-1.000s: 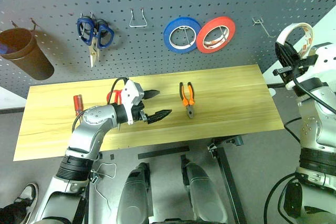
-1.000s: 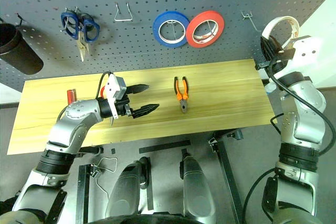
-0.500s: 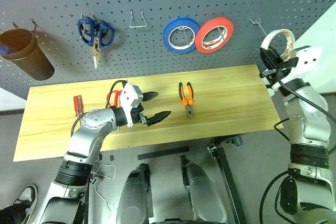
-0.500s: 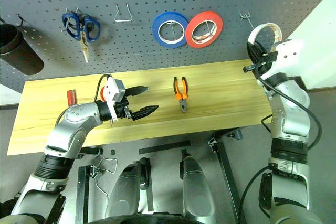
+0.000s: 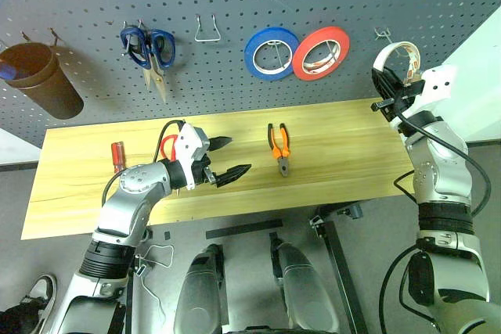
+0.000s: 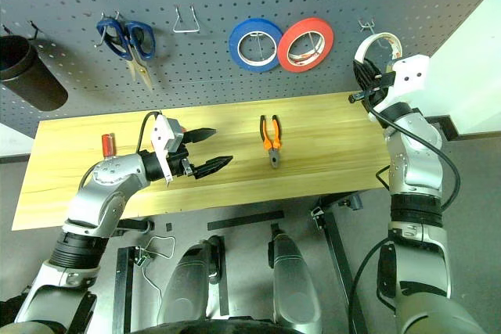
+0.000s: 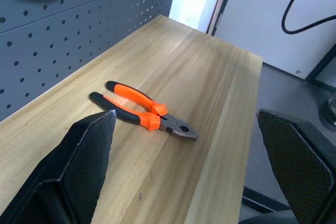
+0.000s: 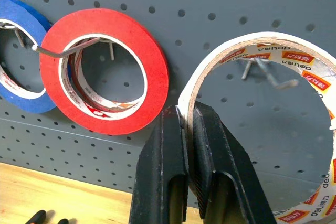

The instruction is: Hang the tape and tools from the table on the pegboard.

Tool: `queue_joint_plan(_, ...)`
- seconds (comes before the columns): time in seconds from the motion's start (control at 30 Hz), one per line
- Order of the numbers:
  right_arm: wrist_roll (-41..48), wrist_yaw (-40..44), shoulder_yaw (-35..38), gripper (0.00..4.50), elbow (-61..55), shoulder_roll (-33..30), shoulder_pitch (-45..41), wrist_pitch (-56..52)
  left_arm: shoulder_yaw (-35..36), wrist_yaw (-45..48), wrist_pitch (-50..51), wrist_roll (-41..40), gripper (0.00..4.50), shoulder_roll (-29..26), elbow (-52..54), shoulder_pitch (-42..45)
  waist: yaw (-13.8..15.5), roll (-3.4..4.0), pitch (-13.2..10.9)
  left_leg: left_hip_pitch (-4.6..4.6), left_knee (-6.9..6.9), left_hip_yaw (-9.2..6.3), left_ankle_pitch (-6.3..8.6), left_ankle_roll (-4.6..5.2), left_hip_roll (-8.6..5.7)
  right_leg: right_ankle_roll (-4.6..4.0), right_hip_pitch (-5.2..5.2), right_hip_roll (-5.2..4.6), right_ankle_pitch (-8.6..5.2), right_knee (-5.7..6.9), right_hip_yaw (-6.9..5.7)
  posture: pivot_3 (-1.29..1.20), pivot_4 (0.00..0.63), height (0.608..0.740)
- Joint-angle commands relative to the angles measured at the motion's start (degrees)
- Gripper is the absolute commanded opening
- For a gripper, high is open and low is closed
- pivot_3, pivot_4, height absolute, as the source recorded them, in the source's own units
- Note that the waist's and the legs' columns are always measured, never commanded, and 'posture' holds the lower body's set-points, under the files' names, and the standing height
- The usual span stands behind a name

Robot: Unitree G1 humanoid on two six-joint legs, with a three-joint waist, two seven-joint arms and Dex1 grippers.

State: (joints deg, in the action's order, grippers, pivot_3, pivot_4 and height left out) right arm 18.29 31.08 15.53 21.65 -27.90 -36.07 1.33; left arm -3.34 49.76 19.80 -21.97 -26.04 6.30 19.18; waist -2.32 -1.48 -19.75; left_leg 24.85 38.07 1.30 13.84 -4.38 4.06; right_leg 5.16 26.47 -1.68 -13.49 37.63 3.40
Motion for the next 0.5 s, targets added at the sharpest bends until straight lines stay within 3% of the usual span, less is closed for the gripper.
queue_joint_plan(0.03,-0.5,0.4,0.0,0.03,1.9,0.2,-2.3,3.2,1.1,-0.2,0.2,-1.0,4.5,-0.6,2.8,-0.7,0.0,0.0,0.0,0.0,0.0,0.0,0.0,0.0,0.0,0.0,0.0,0.0,0.0,0.02,0.0,0.03,0.253,0.721)
queue_joint_plan(0.5,-5.6,-0.8,-2.4,0.03,28.6,4.7,-14.9,15.1,1.9,-1.4,2.0,-1.3,4.5,-1.1,5.3,-0.7,-0.2,-0.03,0.0,-0.39,0.05,0.01,0.0,0.0,0.0,-0.01,-0.18,0.02,-0.01,0.37,0.03,0.06,0.264,0.721)
